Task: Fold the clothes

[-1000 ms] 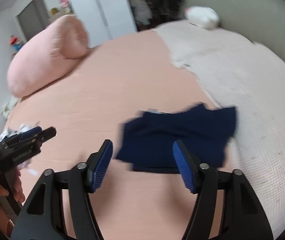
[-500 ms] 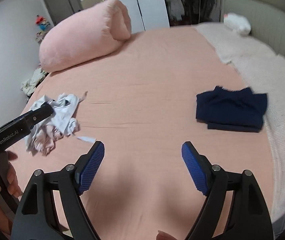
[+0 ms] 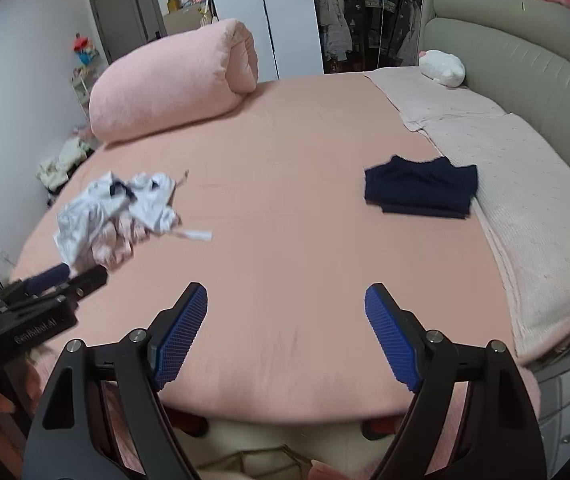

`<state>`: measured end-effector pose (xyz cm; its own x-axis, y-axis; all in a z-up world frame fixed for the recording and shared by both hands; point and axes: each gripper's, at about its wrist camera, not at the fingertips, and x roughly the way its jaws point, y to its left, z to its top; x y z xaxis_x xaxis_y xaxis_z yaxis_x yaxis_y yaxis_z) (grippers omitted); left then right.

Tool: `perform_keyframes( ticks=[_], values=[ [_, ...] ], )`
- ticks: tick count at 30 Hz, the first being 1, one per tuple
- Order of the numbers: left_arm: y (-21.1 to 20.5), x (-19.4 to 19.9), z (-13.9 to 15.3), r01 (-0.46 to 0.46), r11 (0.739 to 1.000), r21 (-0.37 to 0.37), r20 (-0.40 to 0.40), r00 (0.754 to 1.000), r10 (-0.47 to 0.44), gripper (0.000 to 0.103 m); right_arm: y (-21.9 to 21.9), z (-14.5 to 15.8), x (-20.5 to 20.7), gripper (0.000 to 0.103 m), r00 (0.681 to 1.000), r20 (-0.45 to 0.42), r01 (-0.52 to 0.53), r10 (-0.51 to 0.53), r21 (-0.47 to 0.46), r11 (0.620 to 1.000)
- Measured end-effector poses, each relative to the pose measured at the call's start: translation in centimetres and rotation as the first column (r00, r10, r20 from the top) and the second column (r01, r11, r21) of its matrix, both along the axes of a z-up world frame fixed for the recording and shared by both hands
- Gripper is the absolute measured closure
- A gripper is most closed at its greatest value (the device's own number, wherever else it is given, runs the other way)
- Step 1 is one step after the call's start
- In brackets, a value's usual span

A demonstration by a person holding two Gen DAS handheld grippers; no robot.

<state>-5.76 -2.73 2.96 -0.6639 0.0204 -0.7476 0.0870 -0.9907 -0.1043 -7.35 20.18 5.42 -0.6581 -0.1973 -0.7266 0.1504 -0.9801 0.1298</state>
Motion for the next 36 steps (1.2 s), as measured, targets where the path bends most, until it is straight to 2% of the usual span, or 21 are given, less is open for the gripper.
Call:
perform_keyframes(
  ticks=[10, 14, 25, 36],
  values=[
    [-0.4, 5.0, -0.9, -0.041, 0.997, 0.072, -0.013, 0.999, 0.042, 0.024, -0.6, -1.6, 5.1, 0.020, 1.000, 0.013, -0.012, 0.012, 0.030, 0.999],
    [0.0, 6.2, -0.8, -0.037, 0.998, 0.050, -0.028, 0.999, 0.038, 0.024, -0.9, -1.8, 6.3, 0.020, 1.000, 0.019, -0.022, 0.021, 0.041, 0.999],
    [0.2, 6.1, -1.6, -0.027, 0.997, 0.068, -0.005, 1.000, 0.027, 0.024, -1.0, -2.0, 6.5, 0.017, 1.000, 0.007, -0.019, 0.019, 0.091, 0.996],
    [0.6, 5.7, -2.4, -0.021, 0.998, 0.067, 0.018, 1.000, 0.020, 0.024, -1.4, -2.6, 6.2, 0.017, 1.000, 0.028, -0.008, 0.006, 0.091, 0.996]
  ],
)
